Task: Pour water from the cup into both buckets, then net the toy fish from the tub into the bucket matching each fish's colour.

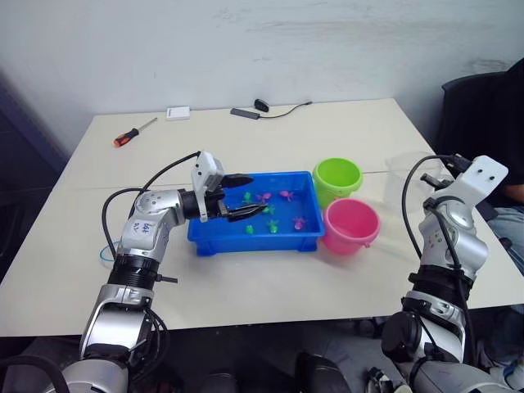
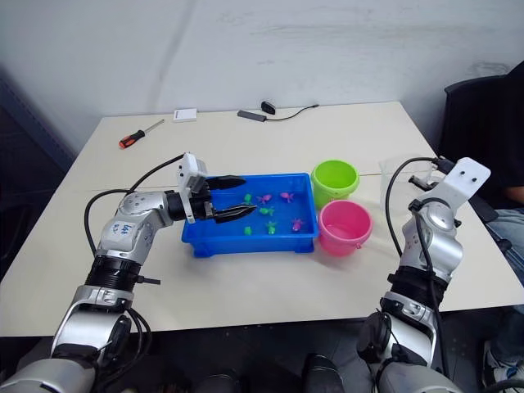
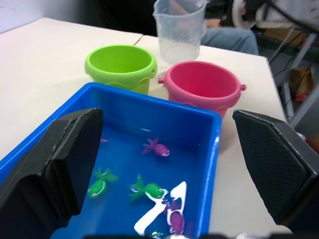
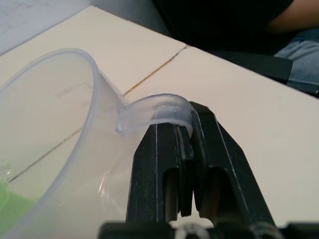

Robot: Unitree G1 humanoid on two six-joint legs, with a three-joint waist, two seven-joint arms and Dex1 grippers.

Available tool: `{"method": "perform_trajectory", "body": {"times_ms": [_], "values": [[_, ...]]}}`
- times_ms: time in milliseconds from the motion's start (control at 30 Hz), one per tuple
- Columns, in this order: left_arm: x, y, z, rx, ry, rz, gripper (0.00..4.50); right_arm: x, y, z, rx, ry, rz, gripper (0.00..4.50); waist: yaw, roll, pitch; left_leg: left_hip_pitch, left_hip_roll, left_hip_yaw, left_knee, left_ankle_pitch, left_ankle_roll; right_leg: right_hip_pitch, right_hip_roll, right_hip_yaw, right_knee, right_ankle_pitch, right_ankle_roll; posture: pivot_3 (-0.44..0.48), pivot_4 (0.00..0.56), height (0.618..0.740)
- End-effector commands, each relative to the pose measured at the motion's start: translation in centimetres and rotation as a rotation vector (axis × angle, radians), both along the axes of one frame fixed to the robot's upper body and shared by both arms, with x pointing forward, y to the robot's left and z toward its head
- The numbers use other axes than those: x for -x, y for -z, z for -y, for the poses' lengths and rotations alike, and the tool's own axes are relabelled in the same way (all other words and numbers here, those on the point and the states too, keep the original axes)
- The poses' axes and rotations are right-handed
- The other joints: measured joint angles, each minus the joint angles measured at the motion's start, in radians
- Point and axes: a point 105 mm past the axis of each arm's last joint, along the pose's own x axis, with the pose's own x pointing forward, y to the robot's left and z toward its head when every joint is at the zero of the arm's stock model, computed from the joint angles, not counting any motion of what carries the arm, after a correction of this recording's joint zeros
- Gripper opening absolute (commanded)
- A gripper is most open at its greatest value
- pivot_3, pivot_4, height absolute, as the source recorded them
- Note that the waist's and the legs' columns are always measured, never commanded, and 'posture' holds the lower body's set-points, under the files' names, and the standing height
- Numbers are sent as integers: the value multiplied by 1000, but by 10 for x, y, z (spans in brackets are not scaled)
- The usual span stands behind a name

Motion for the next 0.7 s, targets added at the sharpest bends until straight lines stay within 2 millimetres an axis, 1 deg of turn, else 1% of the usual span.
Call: {"method": "perform_trajectory", "body": {"times_ms": [33,200,233,267,333,367,433,467,500,533,600,700], "values": [[18,-13,1,22,101,32,4500,-2,5,7,-29,36,28,36,-2,0,0,0,0,1,0,0,0,0,0,1,0,0,0,0,150,740],[22,-13,1,13,111,30,4500,-6,22,8,-48,43,-14,36,-1,1,1,2,0,2,0,0,0,0,0,3,1,0,0,0,150,740],[22,-13,1,12,111,30,4500,-5,28,8,-56,39,-44,36,-1,1,1,2,0,3,0,0,0,0,0,4,1,0,0,0,150,740],[22,-13,1,12,112,29,4500,-4,32,9,-54,41,-67,588,-1,1,1,2,0,3,0,0,0,0,0,4,1,0,0,0,150,740],[23,-12,2,10,112,28,4500,-1,36,12,-31,47,-101,975,-1,1,1,2,0,3,0,0,0,0,0,4,1,0,0,0,150,740],[23,-12,2,10,111,27,4500,2,37,13,-16,48,-118,1367,0,1,1,2,0,3,0,0,0,0,0,4,1,0,0,0,150,740],[23,-11,2,10,110,26,4500,9,40,15,19,43,-158,2737,0,1,1,2,0,3,0,0,0,0,0,5,1,0,0,0,150,740],[23,-10,3,10,109,24,4500,14,42,16,31,31,-180,2826,0,1,1,2,0,3,0,0,0,0,0,5,1,0,0,0,150,740],[23,-10,3,10,109,23,4500,18,44,16,35,21,-197,3323,0,1,0,2,0,3,0,0,0,0,0,5,1,0,0,0,150,740],[23,-9,4,10,109,21,4500,23,45,15,37,13,-211,3922,0,1,0,2,0,2,0,0,0,-1,0,5,1,0,0,0,150,740],[23,-9,5,11,110,20,4500,29,46,14,42,1,-235,4350,0,1,1,2,0,2,0,0,0,-1,0,5,1,0,0,0,150,740],[22,-8,6,11,112,18,4500,39,49,13,50,-12,-278,4350,0,1,1,2,0,1,0,0,1,-1,0,6,1,0,0,0,150,740]]}}
